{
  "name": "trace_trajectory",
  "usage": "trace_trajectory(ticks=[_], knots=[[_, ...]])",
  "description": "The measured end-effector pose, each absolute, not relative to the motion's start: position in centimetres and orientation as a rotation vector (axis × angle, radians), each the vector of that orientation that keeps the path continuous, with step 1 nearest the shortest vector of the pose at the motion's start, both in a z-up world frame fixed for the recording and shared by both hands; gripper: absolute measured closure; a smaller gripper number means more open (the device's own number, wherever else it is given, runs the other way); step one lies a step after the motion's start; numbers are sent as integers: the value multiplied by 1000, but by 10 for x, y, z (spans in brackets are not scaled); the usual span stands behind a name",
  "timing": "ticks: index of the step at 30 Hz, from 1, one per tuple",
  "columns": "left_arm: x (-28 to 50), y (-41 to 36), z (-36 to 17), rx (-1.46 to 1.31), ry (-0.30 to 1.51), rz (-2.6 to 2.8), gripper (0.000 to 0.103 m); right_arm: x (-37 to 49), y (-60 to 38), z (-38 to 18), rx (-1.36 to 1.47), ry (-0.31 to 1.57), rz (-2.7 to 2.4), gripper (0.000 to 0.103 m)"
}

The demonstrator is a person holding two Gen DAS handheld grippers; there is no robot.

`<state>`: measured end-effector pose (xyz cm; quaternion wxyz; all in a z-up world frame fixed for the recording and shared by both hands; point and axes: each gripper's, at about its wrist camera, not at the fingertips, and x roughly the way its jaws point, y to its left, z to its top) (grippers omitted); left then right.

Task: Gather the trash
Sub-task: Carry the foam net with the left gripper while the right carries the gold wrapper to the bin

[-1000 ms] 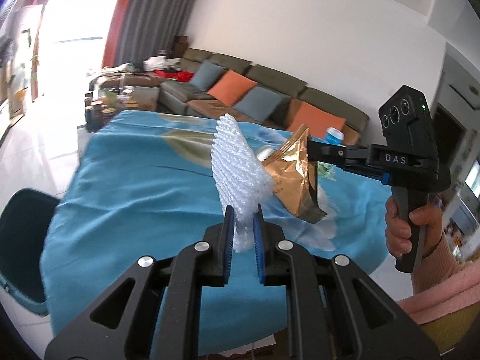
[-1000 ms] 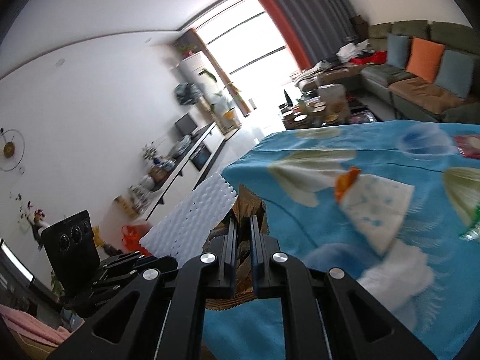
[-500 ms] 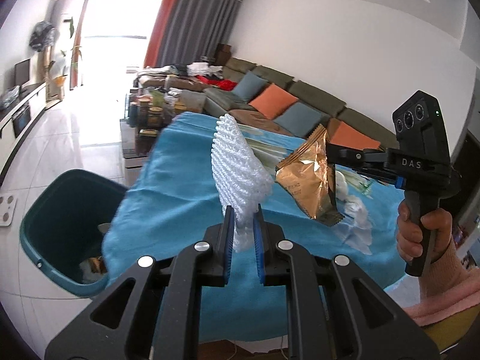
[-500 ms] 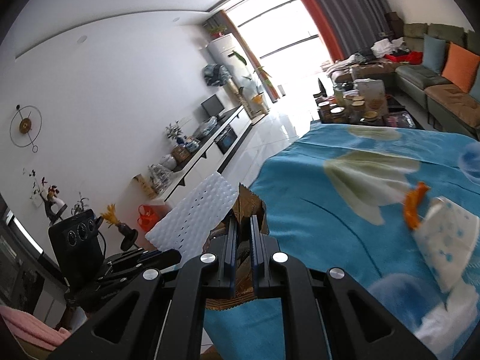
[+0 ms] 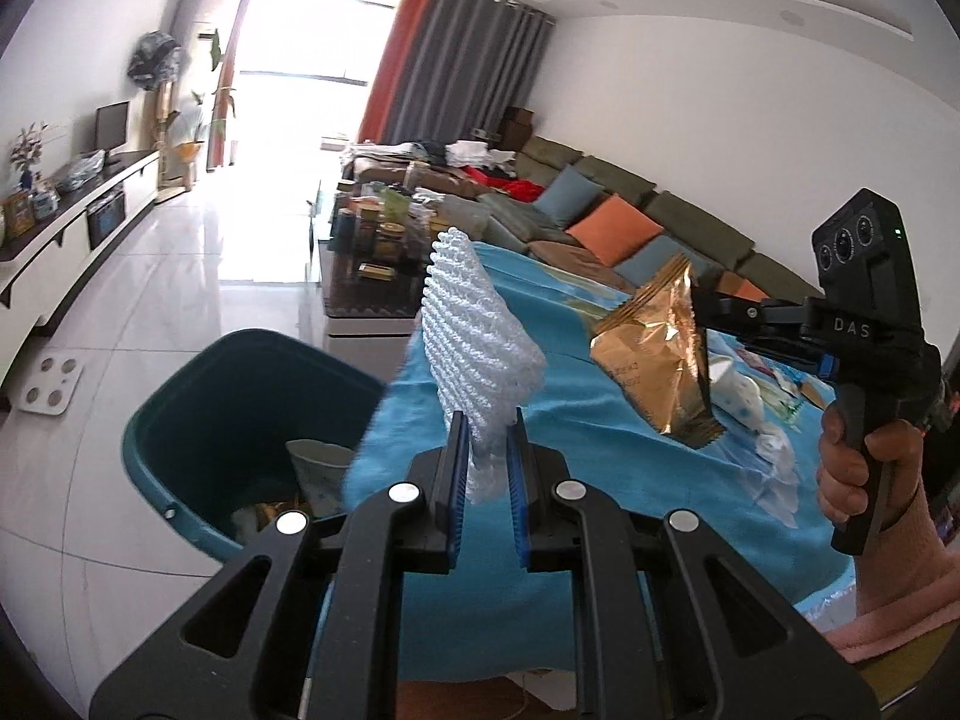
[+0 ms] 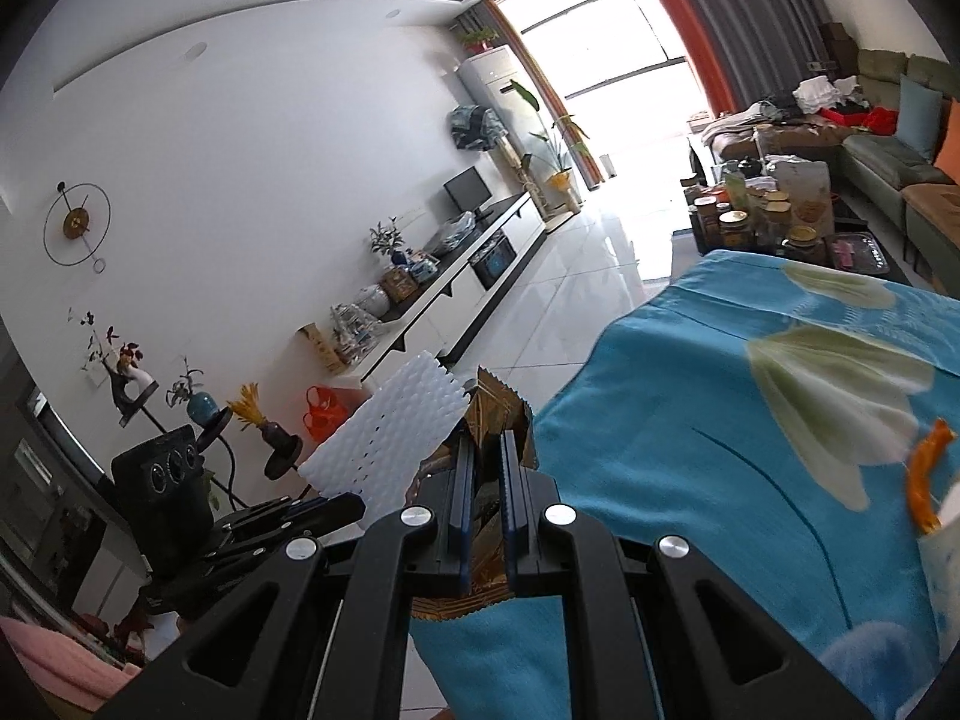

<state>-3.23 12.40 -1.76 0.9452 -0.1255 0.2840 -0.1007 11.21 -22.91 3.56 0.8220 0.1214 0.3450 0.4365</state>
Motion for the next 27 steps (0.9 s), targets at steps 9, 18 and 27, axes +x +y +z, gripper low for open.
trace_trajectory(ticks=[9, 18, 27], knots=[[-32, 153, -25, -282, 590, -120, 90, 117, -193, 38, 226, 754, 987, 96], [-33, 173, -33, -302, 608, -66, 90, 125, -157, 40, 200, 768, 1044, 96], [-28, 183, -42, -321, 631, -34, 90, 135, -135, 34, 209, 790, 1070, 96]])
